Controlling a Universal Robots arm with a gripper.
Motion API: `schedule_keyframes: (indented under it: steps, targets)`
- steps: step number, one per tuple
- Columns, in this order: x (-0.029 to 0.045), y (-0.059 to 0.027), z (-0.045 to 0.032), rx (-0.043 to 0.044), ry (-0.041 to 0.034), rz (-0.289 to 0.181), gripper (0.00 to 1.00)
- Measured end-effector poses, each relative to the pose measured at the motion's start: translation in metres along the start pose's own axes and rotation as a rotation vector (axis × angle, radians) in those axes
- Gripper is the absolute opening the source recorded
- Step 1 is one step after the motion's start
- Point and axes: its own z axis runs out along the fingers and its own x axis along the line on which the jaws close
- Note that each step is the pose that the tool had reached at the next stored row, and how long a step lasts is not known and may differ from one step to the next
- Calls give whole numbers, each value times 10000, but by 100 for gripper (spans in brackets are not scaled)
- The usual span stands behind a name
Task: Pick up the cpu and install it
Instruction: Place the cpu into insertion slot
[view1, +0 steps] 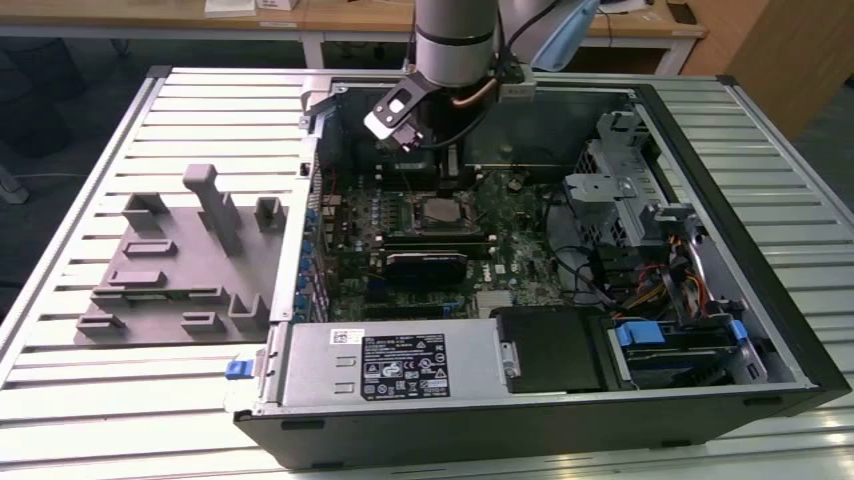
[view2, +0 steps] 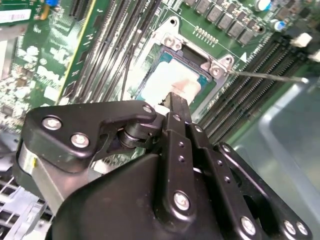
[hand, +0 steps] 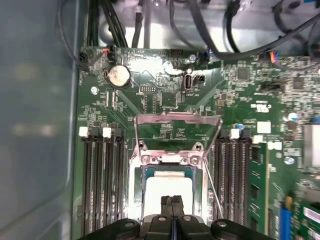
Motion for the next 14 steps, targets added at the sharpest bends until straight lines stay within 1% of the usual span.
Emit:
schedule_keyframes:
  steps: [4,10,12,14]
  targets:
    - [-5,5,-152,0,0,0,11]
    - [-10,11,-342,-3,1,0,11]
    - [-12,13,-383,-5,0,-1,11]
    - [-12,13,-397,-8,1,0,11]
